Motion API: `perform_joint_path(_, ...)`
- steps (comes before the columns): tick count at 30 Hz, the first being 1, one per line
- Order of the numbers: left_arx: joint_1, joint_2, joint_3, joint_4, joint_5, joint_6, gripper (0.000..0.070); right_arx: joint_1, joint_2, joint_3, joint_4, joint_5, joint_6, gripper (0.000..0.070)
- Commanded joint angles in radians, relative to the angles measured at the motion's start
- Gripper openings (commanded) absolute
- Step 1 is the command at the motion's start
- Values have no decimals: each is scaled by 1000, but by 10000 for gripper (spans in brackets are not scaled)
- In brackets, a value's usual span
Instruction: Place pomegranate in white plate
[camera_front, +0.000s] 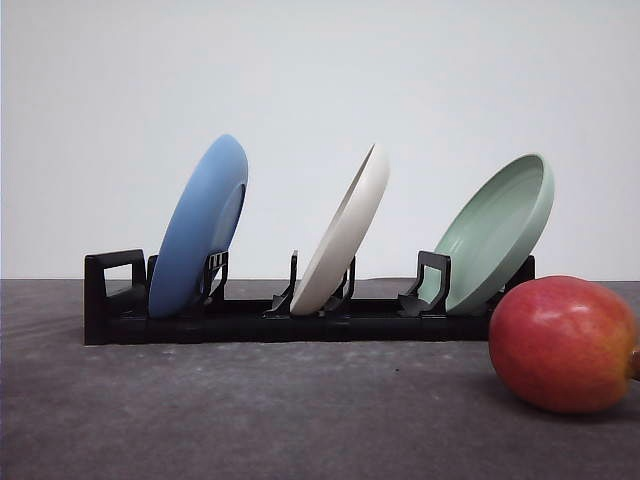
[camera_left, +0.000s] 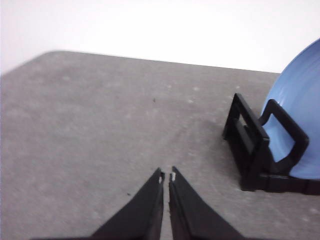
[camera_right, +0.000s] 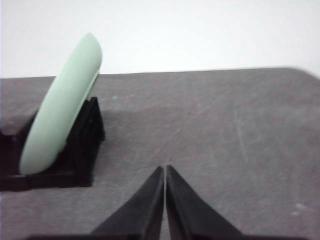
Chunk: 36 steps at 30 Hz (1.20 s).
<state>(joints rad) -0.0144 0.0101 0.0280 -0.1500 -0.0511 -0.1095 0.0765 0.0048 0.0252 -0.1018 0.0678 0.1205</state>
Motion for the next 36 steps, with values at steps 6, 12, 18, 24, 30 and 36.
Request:
perform_joint_path(6,-42,113,154,4,55,-124,3,3,98,234,-84,-26,159,0)
perform_joint_path(12,-82,330,388,-93,208,-127,3,2,299,508,-242,-236,118,0)
perform_joint_path(18,-106,574,653,-220,517,-88,3,2,505,753,-445,-453,4,0)
perform_joint_path(24,-127,749,832,-262,829,-9,0,2,639,896,-520,-665,-87,0)
perform_joint_path(30,-130,805,867,-215,916,17,0,2,672,908,-511,-719,-84,0)
perform_joint_path(36,-130,808,867,-211,912,76,97,2,674,908,-511,-719,-84,47)
